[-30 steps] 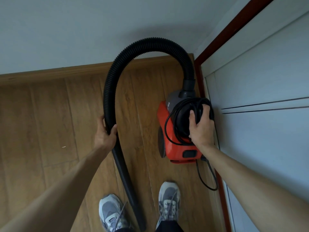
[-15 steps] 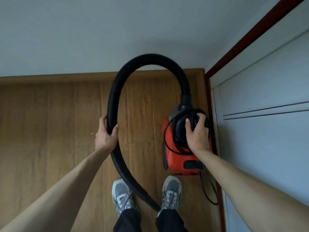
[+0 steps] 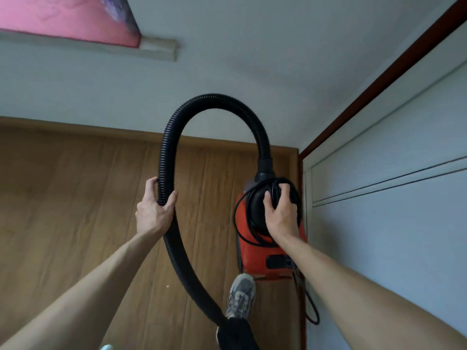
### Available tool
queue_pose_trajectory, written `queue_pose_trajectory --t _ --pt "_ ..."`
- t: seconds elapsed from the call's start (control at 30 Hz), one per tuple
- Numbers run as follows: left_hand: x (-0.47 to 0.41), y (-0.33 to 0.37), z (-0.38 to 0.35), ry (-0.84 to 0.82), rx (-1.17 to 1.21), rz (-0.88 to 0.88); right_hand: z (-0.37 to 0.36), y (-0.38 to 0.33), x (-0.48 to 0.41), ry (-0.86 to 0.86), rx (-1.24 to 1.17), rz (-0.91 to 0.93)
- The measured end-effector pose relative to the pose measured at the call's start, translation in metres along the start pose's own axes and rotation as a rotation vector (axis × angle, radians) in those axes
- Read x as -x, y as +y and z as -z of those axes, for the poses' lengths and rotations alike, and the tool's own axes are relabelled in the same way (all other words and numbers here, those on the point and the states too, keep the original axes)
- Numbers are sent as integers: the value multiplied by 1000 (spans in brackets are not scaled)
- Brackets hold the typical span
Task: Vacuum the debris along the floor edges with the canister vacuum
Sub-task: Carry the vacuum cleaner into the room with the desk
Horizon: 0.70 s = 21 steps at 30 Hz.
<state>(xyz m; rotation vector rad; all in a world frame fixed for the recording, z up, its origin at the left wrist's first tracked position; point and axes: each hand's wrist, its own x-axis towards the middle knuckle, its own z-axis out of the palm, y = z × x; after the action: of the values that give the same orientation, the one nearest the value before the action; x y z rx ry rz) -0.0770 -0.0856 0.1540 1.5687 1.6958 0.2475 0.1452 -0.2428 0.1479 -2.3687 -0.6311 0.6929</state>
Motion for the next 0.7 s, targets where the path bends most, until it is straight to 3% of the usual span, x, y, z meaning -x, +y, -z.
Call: queue_pose_trajectory --t 0.33,0.7 --pt "67 12 124 161 123 -27 52 -100 74 18 3 251" --pt "166 37 332 406 238 -126 101 -284 187 -64 29 528"
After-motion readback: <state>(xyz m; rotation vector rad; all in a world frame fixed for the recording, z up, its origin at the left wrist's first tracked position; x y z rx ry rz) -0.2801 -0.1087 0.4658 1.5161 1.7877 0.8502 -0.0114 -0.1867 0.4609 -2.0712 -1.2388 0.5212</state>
